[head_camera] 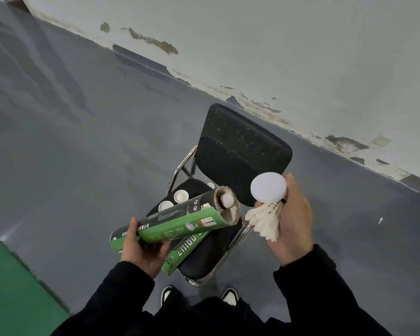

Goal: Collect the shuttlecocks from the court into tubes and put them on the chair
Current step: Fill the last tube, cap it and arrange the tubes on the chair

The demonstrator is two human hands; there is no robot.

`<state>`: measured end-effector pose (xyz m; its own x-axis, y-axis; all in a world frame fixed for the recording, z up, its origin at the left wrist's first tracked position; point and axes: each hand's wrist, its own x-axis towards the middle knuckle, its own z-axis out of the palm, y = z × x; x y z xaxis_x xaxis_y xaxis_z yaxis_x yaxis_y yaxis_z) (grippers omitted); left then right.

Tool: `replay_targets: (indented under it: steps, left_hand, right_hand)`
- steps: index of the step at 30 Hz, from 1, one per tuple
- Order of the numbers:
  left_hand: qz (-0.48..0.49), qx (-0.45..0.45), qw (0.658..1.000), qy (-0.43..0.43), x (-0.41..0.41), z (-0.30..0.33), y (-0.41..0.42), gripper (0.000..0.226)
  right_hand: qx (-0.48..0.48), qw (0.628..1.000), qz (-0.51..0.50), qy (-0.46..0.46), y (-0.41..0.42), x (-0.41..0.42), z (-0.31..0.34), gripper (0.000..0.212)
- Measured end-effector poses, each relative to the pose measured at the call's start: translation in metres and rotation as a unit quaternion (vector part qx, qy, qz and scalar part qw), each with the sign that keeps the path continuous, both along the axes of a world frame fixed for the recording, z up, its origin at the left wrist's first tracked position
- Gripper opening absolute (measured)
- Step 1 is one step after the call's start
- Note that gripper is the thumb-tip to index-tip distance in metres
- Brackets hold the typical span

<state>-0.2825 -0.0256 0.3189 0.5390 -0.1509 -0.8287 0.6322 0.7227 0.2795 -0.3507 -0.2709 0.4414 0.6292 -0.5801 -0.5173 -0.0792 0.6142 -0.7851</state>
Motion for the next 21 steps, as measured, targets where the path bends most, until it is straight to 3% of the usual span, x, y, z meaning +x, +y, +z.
replay_targets:
  steps: [2, 4, 10, 13, 16, 19, 21]
  left_hand:
    - [0.005, 0.003, 1.000, 0.006, 0.000, 0.000, 0.001, 0.044]
    - [0.016, 0.008, 1.000, 0.009, 0.000, -0.001, 0.005, 0.042]
    - [0.001, 0.037, 0.999, 0.014, 0.001, -0.004, 0.012, 0.039]
    - [0.004, 0.037, 0.999, 0.022, 0.000, -0.002, 0.008, 0.038]
    - [0.011, 0.034, 0.999, 0.027, 0.000, -0.001, 0.005, 0.038]
    - [0.009, 0.040, 0.999, 0.023, -0.001, -0.001, 0.005, 0.038]
    - [0.004, 0.044, 0.999, 0.022, -0.001, -0.001, 0.005, 0.039]
  right_hand:
    - [0.089, 0.993, 0.081, -0.003, 0.001, -0.017, 0.000, 0.051]
    - [0.100, 0.985, 0.139, 0.019, 0.012, -0.039, 0.000, 0.056]
    - [0.137, 0.990, 0.036, 0.017, 0.020, -0.051, -0.024, 0.048]
    - [0.008, 0.999, -0.028, 0.026, 0.012, -0.037, -0.035, 0.035]
    - [-0.207, 0.976, 0.059, -0.035, 0.012, -0.030, -0.028, 0.034]
    - [-0.492, 0.836, 0.234, -0.063, 0.008, -0.028, -0.031, 0.029]
    - [-0.546, 0.778, 0.303, -0.067, 0.011, -0.027, -0.034, 0.024]
